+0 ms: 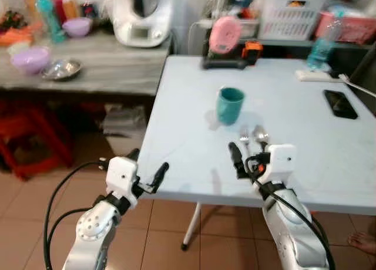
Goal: Setting the table
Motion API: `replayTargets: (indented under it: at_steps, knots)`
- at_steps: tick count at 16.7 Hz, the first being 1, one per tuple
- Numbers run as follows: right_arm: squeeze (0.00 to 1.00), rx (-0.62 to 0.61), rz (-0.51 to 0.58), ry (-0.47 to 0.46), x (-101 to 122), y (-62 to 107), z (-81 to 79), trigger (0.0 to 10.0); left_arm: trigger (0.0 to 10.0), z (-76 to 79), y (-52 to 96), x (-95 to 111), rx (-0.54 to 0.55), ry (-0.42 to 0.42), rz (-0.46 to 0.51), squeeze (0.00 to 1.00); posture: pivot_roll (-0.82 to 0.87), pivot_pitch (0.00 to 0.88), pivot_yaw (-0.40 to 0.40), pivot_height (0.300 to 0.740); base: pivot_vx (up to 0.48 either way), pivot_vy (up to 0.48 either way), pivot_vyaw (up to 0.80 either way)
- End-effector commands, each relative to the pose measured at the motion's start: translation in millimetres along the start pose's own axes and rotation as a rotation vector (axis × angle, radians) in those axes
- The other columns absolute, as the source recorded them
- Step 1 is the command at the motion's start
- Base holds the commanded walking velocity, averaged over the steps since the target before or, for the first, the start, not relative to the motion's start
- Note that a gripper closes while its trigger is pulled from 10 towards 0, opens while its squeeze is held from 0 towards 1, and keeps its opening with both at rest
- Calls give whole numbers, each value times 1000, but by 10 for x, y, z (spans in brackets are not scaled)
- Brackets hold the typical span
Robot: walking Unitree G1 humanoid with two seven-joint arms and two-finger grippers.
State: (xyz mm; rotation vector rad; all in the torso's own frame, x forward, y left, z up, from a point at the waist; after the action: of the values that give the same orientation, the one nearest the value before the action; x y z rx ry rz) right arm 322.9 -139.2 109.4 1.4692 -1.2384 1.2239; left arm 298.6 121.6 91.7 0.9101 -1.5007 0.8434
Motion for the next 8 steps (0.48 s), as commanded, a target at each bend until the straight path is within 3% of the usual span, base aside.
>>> replayTargets:
  at_steps: [1,8]
  knots:
    - [0,-34,3,13,21,24,124,10000,10000,93,-38,29,-33,12,11,0,35,0,7,740,0,0,0]
    - [0,-33,-14,18,-11,31,120,10000,10000,220,0,-36,-123,58,-14,0,36,0,3,740,0,0,0]
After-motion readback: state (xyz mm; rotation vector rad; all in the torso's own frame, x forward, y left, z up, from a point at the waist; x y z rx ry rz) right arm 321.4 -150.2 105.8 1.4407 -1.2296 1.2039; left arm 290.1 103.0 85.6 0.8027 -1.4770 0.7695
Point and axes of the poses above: a point about 5 cm out from each wrist's last joint towards the gripper, its own y axis pointing back from the gripper into the wrist, its own x axis along the axis of the wrist's last joint, z = x × y, the point moved 5 cm from there along -y, pointing out of the wrist towards the gripper, and after that the axes turned 4 degrees about -y, right-handed, at the moved point
